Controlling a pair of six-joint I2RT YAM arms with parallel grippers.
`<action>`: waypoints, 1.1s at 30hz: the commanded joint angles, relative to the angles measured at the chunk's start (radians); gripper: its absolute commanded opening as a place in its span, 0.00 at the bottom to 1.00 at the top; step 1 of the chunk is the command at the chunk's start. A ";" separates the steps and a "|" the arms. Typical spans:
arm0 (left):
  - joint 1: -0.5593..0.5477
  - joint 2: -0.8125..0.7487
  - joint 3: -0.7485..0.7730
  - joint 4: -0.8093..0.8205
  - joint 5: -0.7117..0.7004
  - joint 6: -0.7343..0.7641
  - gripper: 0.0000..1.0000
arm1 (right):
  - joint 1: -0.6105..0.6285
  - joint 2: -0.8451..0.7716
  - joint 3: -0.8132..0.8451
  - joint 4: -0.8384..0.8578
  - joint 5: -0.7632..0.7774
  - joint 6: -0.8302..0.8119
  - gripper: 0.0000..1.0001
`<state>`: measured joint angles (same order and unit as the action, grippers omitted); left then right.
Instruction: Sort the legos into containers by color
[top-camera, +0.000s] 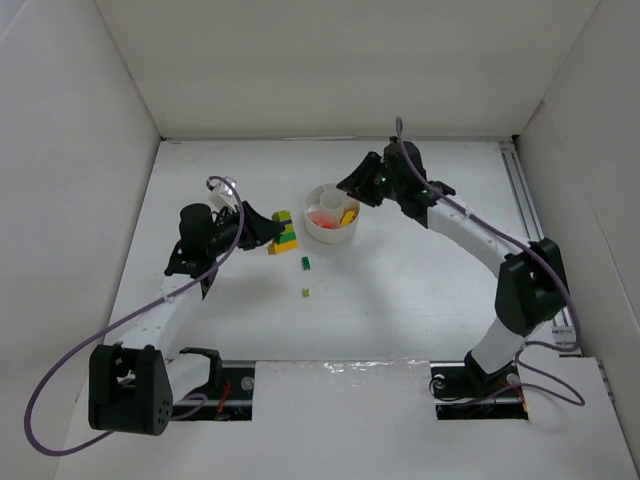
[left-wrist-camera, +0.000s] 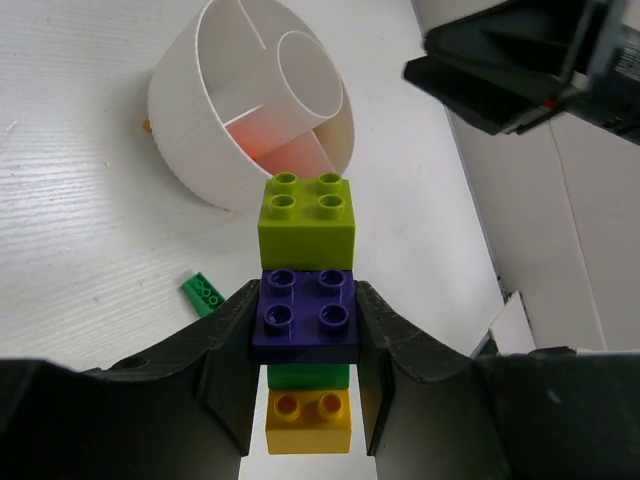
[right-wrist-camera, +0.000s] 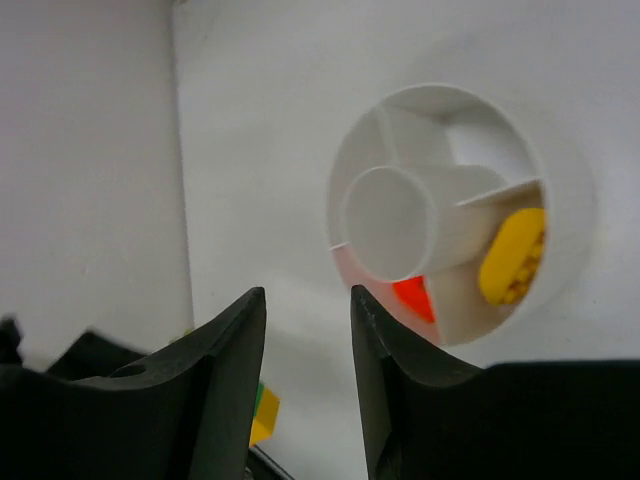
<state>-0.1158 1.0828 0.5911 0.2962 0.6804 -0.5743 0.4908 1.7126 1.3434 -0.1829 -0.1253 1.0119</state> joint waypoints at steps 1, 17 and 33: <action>0.007 0.009 0.035 0.112 0.039 -0.070 0.13 | 0.057 -0.157 0.004 0.201 -0.123 -0.350 0.45; 0.047 0.104 -0.030 0.816 0.185 -0.529 0.11 | 0.025 -0.142 -0.389 0.928 -0.732 -0.071 0.68; 0.076 0.177 -0.020 0.994 0.146 -0.700 0.06 | 0.114 0.045 -0.254 1.358 -0.821 0.171 0.77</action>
<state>-0.0437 1.2675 0.5343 1.1831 0.8062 -1.2392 0.5911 1.7645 1.0740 1.0348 -0.8955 1.1732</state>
